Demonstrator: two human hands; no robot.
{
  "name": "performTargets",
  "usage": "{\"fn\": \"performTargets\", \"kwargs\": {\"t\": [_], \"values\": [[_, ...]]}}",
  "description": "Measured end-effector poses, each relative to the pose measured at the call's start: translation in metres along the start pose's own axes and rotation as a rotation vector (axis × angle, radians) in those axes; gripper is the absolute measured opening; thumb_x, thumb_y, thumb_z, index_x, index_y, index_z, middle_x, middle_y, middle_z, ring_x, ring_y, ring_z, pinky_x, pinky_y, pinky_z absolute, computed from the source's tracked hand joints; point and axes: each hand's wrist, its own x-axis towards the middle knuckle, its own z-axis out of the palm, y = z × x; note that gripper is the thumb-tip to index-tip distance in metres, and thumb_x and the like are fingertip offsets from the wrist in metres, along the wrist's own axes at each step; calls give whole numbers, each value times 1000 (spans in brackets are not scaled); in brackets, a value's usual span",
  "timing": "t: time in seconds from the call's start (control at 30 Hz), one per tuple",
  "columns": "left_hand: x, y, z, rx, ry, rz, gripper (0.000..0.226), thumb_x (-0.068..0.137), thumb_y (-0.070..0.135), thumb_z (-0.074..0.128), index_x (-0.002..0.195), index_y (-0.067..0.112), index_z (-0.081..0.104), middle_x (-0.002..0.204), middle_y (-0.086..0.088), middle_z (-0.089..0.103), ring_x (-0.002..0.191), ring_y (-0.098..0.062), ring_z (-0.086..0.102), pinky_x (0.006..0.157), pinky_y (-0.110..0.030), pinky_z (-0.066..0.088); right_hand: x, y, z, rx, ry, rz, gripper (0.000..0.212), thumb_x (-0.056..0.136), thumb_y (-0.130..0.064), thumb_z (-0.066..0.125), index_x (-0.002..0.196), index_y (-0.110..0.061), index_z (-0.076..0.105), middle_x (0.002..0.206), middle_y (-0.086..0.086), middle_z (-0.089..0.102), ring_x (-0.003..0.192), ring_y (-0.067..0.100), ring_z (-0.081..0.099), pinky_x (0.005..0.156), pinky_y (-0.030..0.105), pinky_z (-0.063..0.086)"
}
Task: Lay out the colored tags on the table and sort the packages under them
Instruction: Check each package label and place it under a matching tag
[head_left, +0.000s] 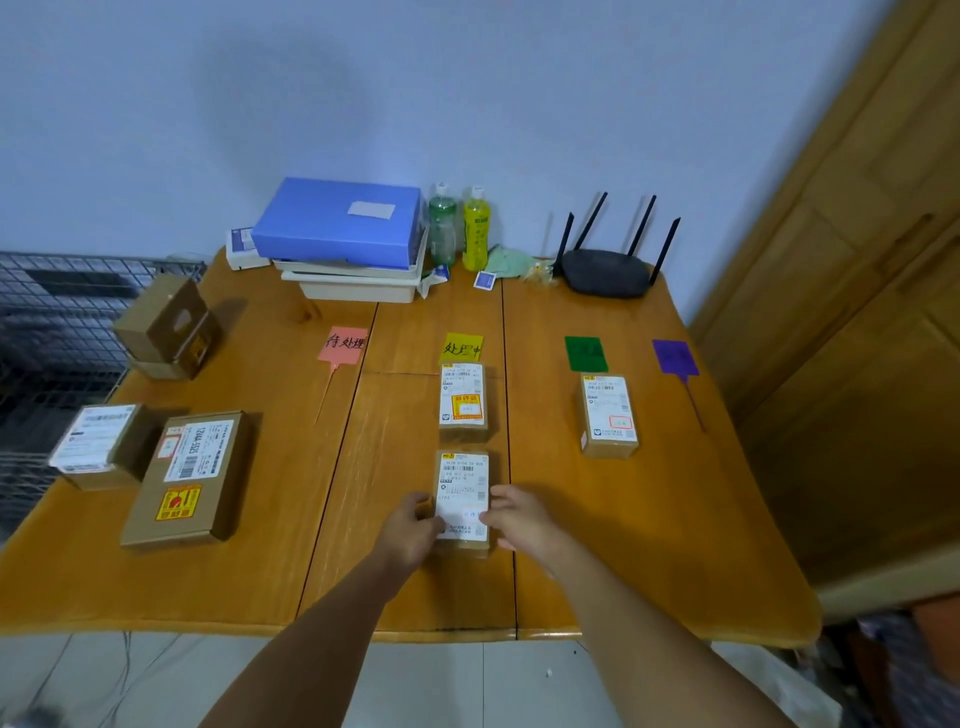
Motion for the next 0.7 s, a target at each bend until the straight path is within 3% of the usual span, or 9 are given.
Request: {"fn": "performTargets", "kwargs": {"t": [0.13,0.2,0.3,0.37,0.5,0.7], "values": [[-19,29,-7,122,55,30,53,102,20,56,151,11,38,150,-15,47,123,-28,56,71,-21,46,-19,-29,-11,-105,67,-100,43,101,-13,54,143,-10,49,136,0,58,124,19,55,93,27,46],[-31,59,-17,219,116,102,53,102,30,55,150,11,42,151,-13,46,130,-29,52,81,-27,43,-31,-55,-17,-181,126,-149,42,102,-25,52,143,-16,50,142,-4,55,127,18,53,101,32,45],[-47,112,-36,479,194,263,58,100,47,52,147,14,48,151,-10,45,134,-28,49,99,-35,43,-59,-106,-32,-394,228,-229,42,103,-37,47,142,-22,51,143,1,55,128,23,53,95,31,44],[-63,149,-50,704,261,372,60,99,54,47,146,18,49,151,-7,46,136,-27,46,107,-40,41,-83,-141,-46,-566,299,-286,45,103,-41,44,143,-22,50,146,3,52,131,26,50,99,36,43],[-112,220,-76,1099,400,563,62,98,61,35,145,21,50,151,-3,48,139,-25,42,110,-43,39,-136,-202,-72,-841,455,-377,52,102,-48,39,144,-19,49,153,2,45,141,27,39,112,43,36],[-177,294,-124,1275,475,613,64,100,60,28,146,19,46,155,-6,40,141,-29,37,112,-47,35,-202,-283,-92,-871,587,-505,53,100,-49,41,141,-17,52,148,7,51,135,30,47,106,42,42]]}}
